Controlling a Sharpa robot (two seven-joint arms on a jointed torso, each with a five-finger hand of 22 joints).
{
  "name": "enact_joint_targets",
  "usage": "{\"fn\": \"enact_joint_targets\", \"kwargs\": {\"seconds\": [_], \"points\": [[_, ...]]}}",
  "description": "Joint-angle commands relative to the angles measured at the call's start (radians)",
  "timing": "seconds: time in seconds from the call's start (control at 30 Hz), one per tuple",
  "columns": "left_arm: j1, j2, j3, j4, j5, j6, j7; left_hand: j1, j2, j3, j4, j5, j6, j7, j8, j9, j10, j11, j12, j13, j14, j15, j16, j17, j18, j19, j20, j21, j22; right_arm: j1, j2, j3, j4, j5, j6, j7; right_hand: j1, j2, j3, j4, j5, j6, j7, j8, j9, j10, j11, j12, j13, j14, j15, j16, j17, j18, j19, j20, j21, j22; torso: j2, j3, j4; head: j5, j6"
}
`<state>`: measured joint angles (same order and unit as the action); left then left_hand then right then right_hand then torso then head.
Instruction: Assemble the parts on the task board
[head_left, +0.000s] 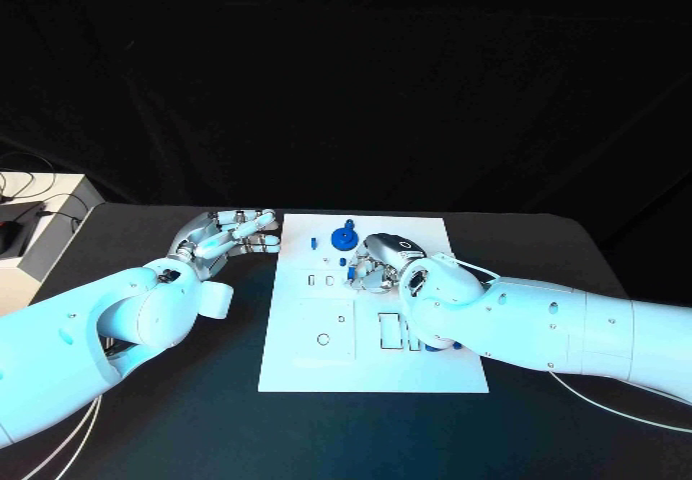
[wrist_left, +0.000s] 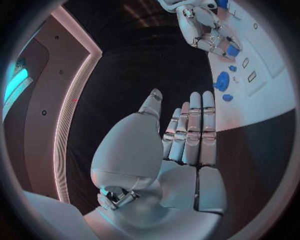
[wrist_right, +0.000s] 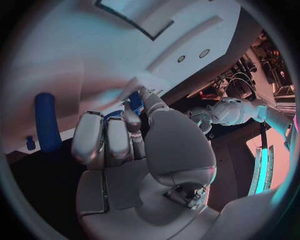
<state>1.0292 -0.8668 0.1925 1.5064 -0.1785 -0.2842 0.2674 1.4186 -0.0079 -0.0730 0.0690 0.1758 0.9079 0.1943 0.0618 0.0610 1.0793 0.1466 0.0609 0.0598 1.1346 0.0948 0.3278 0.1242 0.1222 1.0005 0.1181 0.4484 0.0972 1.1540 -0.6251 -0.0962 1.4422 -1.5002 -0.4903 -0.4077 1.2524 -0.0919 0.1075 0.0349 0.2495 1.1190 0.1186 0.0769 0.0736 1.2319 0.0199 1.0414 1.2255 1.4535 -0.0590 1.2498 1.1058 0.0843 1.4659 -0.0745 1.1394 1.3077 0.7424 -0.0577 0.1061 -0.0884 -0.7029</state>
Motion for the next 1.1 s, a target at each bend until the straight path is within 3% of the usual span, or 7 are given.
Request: {"fn": "enact_joint_targets", "kwargs": {"seconds": [0.03, 0.6, 0.93, 1.1], "points": [[-0.001, 0.002, 0.001, 0.001, -0.001, 0.020, 0.002, 0.007, 0.003, -0.001, -0.003, -0.004, -0.002, 0.000, -0.001, 0.000, -0.007, 0.001, 0.002, 0.000, 0.001, -0.001, 0.002, -0.001, -0.007, -0.002, -0.002, 0.004, -0.001, 0.000, 0.000, -0.001, -0.001, -0.007, 0.017, 0.011, 0.003, -0.006, -0.031, 0.001, 0.018, -0.016, 0.002, -0.005, -0.001, -0.011, 0.001, -0.008, -0.008, 0.001, 0.009, -0.005, -0.002, 0.003, 0.049, 0.011, -0.006, 0.154, 0.000, 0.0005, -0.0002, -0.001, -0.001], [-0.002, 0.002, 0.001, -0.001, -0.001, 0.021, 0.001, 0.007, 0.004, -0.003, -0.003, -0.004, -0.006, 0.000, -0.001, 0.000, -0.009, 0.001, 0.002, 0.000, 0.001, -0.001, 0.002, -0.001, -0.007, -0.002, -0.002, 0.004, -0.002, -0.001, -0.002, -0.002, 0.002, -0.003, 0.001, 0.025, 0.017, -0.016, -0.049, 0.007, 0.021, -0.034, 0.008, -0.006, -0.001, -0.025, 0.005, -0.014, -0.026, -0.001, 0.012, -0.006, -0.004, 0.004, 0.048, 0.015, -0.008, 0.154, 0.000, 0.0004, 0.0002, -0.002, -0.002], [-0.002, 0.003, 0.001, -0.002, -0.001, 0.021, 0.001, 0.007, 0.004, -0.003, -0.003, -0.004, -0.006, 0.000, -0.001, 0.000, -0.009, 0.001, 0.002, 0.000, 0.001, -0.001, 0.002, -0.001, -0.007, -0.002, -0.002, 0.004, -0.002, -0.001, -0.010, -0.002, 0.009, 0.001, -0.047, 0.043, 0.015, -0.067, -0.052, 0.061, 0.003, -0.103, 0.027, -0.010, -0.002, -0.061, 0.019, -0.043, -0.072, -0.002, 0.024, -0.008, -0.003, 0.010, 0.046, 0.025, -0.020, 0.152, 0.000, 0.0007, -0.0001, -0.003, -0.001], [-0.002, 0.002, 0.001, -0.004, -0.001, 0.021, 0.000, 0.008, 0.003, -0.003, -0.003, -0.004, -0.010, 0.000, -0.002, -0.001, -0.011, 0.002, 0.002, 0.000, 0.001, -0.001, 0.002, -0.001, -0.007, -0.002, -0.002, 0.004, -0.002, -0.001, -0.021, -0.002, 0.020, 0.004, -0.085, 0.056, 0.030, -0.091, -0.048, 0.105, -0.001, -0.124, 0.032, -0.011, -0.002, -0.074, 0.024, -0.039, -0.096, -0.002, 0.028, -0.010, -0.003, 0.012, 0.047, 0.031, -0.023, 0.152, 0.000, 0.0007, 0.0003, -0.001, 0.000]]}}
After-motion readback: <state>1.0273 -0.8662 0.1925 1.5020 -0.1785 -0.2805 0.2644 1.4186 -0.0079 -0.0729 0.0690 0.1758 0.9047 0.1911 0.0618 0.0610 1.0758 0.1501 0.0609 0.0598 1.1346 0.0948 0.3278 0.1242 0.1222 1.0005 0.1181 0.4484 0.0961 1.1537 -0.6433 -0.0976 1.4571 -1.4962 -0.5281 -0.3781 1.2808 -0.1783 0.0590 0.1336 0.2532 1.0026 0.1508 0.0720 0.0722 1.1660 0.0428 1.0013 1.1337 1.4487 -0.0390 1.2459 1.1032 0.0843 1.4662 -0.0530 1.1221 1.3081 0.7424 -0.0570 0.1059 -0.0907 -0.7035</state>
